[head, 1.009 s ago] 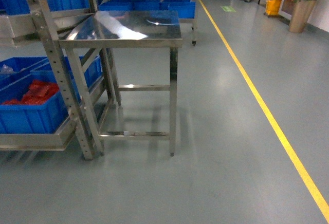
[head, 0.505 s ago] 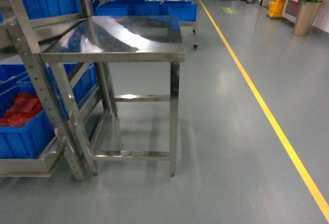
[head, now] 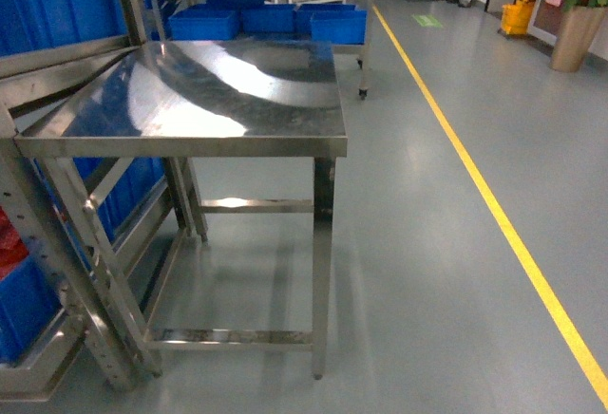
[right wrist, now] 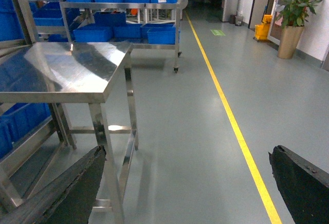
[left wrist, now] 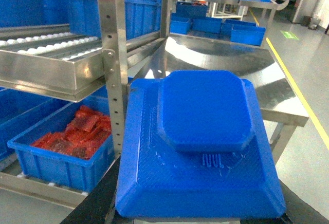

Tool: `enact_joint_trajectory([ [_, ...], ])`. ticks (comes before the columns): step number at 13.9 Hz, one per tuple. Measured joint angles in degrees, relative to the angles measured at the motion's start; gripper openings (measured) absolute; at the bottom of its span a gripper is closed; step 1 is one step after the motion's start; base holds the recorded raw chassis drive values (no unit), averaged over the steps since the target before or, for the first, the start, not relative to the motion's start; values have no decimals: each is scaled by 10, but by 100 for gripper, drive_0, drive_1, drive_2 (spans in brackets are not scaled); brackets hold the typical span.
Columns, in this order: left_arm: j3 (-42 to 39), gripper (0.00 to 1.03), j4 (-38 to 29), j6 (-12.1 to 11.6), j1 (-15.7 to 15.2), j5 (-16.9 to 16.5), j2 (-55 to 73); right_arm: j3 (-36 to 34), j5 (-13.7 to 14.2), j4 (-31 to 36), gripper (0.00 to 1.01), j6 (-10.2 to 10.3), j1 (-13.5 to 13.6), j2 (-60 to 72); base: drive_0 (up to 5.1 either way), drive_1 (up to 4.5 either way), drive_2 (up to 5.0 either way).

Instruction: Pick blue part to blue bin on bottom shelf

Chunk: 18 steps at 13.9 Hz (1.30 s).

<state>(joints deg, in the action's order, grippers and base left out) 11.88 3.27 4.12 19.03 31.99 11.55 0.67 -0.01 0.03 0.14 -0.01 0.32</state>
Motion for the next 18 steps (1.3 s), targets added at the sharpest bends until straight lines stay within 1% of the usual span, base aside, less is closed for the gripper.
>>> enact_joint_trajectory([
  [3, 0, 43, -1, 0, 0, 0, 0, 0, 0, -2, 98, 0, 0, 0, -5, 412, -421],
  [18, 0, 43, 0, 0, 0, 0, 0, 0, 0, -3, 98, 0, 0, 0, 0, 0, 0],
])
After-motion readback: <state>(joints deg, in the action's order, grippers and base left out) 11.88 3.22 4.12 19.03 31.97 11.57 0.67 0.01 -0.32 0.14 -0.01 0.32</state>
